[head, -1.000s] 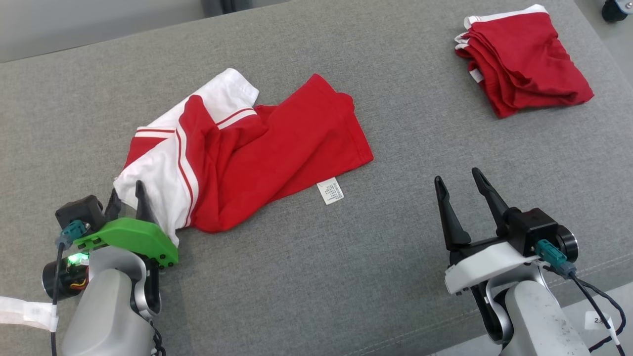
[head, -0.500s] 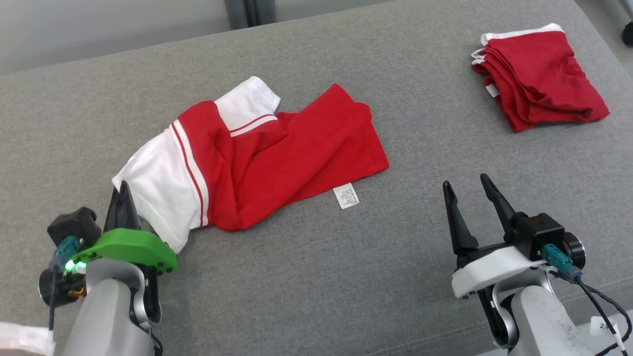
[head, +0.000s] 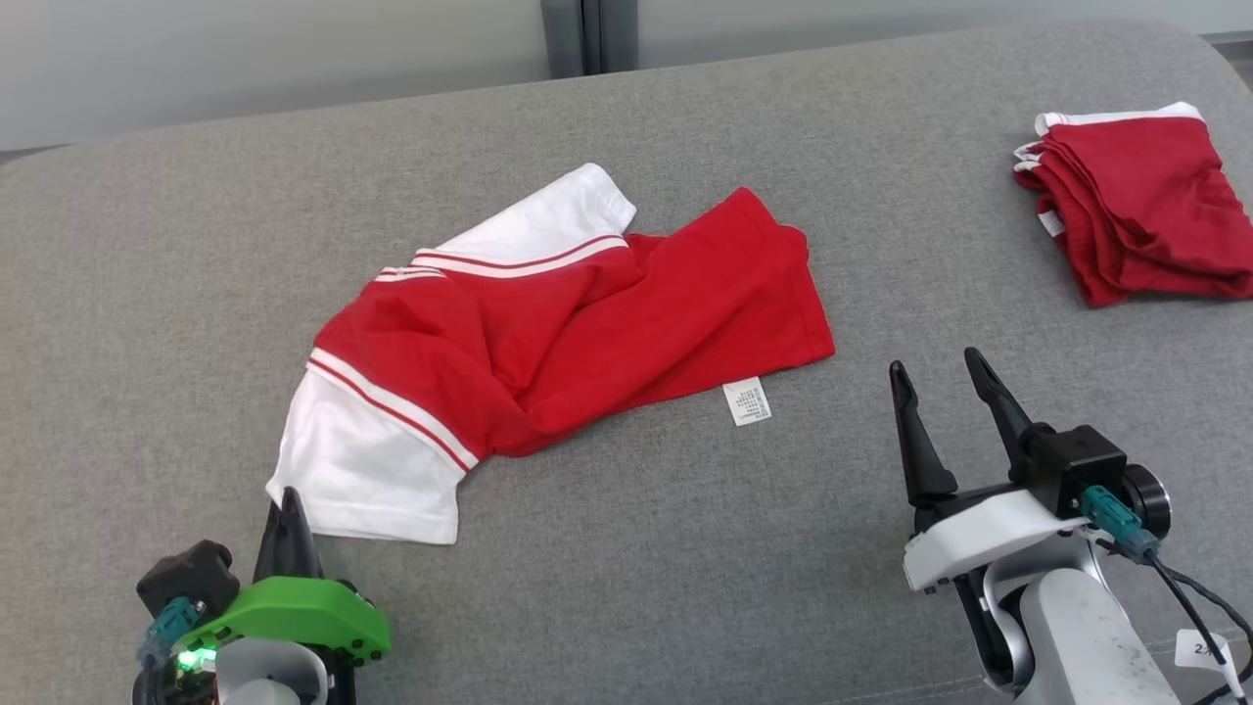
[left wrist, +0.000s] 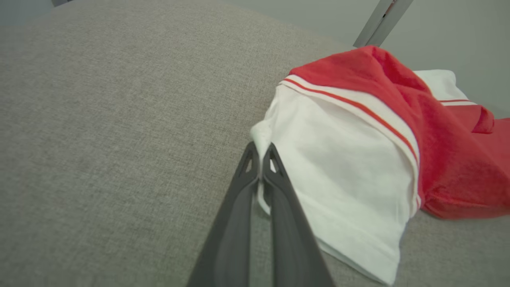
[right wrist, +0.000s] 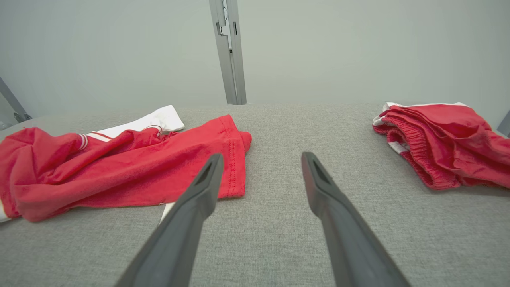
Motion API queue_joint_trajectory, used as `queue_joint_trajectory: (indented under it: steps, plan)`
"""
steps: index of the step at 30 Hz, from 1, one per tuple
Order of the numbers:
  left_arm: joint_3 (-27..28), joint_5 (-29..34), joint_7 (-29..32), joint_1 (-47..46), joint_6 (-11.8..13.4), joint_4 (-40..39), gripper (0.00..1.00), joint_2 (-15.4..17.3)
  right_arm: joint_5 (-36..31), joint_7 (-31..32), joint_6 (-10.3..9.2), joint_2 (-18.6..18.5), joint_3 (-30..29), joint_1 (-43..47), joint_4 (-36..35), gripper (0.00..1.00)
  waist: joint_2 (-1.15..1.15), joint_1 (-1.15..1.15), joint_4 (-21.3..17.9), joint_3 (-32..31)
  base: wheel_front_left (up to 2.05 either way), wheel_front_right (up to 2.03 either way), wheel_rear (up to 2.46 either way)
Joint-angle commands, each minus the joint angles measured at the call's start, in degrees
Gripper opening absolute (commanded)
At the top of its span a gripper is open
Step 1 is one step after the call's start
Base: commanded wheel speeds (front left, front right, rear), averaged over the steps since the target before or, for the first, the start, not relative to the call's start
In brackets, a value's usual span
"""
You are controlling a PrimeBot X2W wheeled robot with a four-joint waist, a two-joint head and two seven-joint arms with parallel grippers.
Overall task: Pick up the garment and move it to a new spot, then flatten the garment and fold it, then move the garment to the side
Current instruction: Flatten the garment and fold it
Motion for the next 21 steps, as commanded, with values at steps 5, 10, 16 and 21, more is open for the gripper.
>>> queue_joint_trajectory:
  steps: [5,10,16,21]
  plan:
    - [0.8,-0.2,-0.8,2.0,0.2,-1.9,1.00,0.6,-0.4,-0.2,-0.09,-0.1,0.3,0.7,0.6,1.00,0.00,0.00,0.6,-1.8,0.00,0.00,0.00]
    - [1.5,1.3,-1.9,2.5,-0.8,-5.0,1.00,1.9,-0.4,-0.2,-0.09,-0.1,0.0,1.0,0.3,1.00,0.00,0.00,0.4,-3.8,0.00,0.00,0.00]
    - [0.6,3.9,-2.3,3.9,-3.4,-8.5,1.00,2.1,0.1,-0.2,-0.09,-0.1,0.0,2.3,-0.5,1.00,0.00,0.00,0.3,-6.3,0.00,0.00,0.00]
    - [-0.4,5.9,-2.3,6.2,-4.7,-10.5,1.00,1.5,0.2,-0.2,-0.09,-0.1,0.5,3.3,-1.3,1.00,0.00,0.00,0.6,-8.0,0.00,0.00,0.00]
